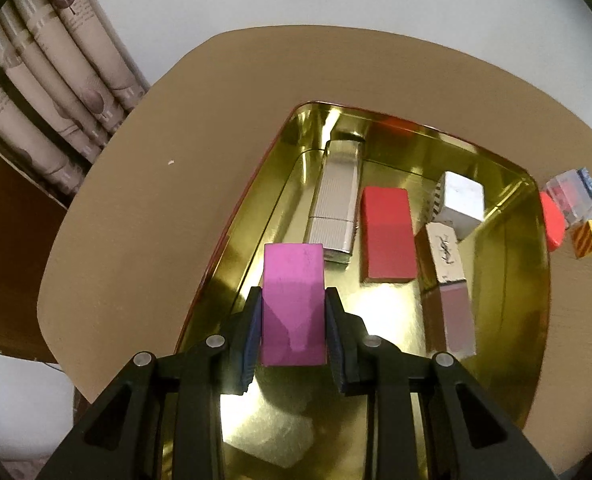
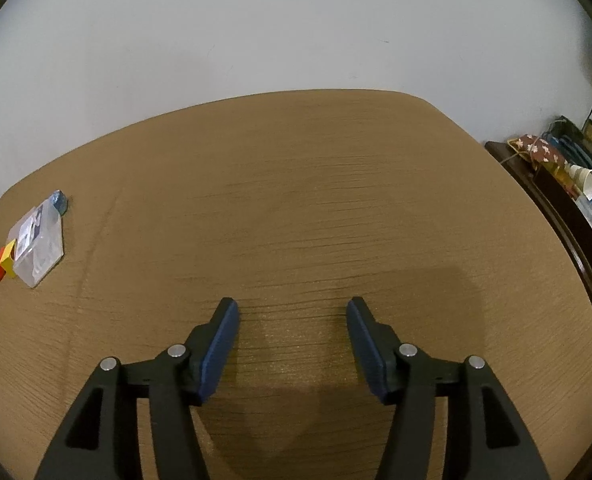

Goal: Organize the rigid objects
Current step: 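Lower the pink block into the gold tin and open the left tool, then grasp the clear plastic box with the right tool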

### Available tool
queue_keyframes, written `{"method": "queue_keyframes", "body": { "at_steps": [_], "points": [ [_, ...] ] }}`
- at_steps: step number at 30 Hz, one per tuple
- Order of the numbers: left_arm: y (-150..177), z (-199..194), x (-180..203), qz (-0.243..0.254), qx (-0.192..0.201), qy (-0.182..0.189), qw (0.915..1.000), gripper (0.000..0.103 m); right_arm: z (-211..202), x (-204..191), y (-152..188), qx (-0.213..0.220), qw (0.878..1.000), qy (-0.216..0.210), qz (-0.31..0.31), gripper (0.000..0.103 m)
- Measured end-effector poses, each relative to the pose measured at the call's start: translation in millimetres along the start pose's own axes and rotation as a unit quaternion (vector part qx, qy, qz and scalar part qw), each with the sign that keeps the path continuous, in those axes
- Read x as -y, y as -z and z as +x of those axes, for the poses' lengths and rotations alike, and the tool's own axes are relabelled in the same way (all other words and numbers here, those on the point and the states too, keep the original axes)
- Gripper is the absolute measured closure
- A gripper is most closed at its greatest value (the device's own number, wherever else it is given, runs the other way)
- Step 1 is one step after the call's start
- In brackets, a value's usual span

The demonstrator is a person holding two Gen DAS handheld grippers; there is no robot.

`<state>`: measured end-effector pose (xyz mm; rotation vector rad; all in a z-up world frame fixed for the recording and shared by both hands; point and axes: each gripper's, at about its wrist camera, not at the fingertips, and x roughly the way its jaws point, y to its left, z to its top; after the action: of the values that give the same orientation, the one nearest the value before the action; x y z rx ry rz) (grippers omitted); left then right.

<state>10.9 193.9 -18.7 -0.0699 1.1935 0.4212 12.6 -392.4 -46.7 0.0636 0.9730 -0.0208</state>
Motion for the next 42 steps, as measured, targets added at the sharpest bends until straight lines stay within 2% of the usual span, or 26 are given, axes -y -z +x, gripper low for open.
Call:
{"method": "queue_keyframes", "body": {
  "at_steps": [3,6,10,13,14,17,19,21,24,26,32,39,42],
  "points": [
    [-4,7,3,0.009,0.004,-0.012,0.9999,0.072,0,0,0,0.0,1.0,0.002,-0.001,0.044],
    [-4,0,11,0.03,0.029,-0.043,0.9982,0.065,0,-1,0,-0.001,1.0,0.005,-0.005,0.044],
    [2,-22,17,0.037,0.061,-0.049,0.9963,0.054,0,-2,-1,0.0,1.0,0.003,-0.006,0.044],
    [13,-49,17,0.023,0.081,-0.029,0.9961,0.05,-9,0,-1,0.016,1.0,-0.023,-0.004,0.043],
    [19,-62,16,0.013,0.094,-0.019,0.9953,0.049,-11,-4,-1,0.016,0.999,-0.035,-0.016,0.043],
    [43,-93,20,-0.016,0.113,0.013,0.9934,0.037,-20,-43,-5,-0.005,0.992,-0.087,-0.092,0.043],
    [60,-104,18,-0.036,0.12,0.043,0.9912,0.038,-33,-84,-8,-0.008,0.979,-0.123,-0.16,0.043],
    [83,-115,24,-0.047,0.123,0.077,0.9884,0.037,-42,-116,-13,-0.01,0.968,-0.14,-0.21,0.043],
    [117,-125,34,-0.053,0.123,0.098,0.9862,0.037,-48,-166,-26,-0.02,0.949,-0.153,-0.275,0.042],
    [139,-132,43,-0.048,0.128,0.093,0.9862,0.037,-45,-190,-37,-0.036,0.941,-0.162,-0.295,0.042],
    [183,-124,59,-0.016,0.103,0.092,0.9903,0.037,-16,-232,-62,-0.091,0.933,-0.173,-0.303,0.042],
    [190,-110,56,-0.009,0.089,0.095,0.9915,0.037,9,-253,-75,-0.135,0.926,-0.176,-0.304,0.042],
    [189,-101,54,-0.016,0.074,0.1,0.9921,0.037,22,-264,-78,-0.144,0.925,-0.146,-0.32,0.042]
  ]
}}
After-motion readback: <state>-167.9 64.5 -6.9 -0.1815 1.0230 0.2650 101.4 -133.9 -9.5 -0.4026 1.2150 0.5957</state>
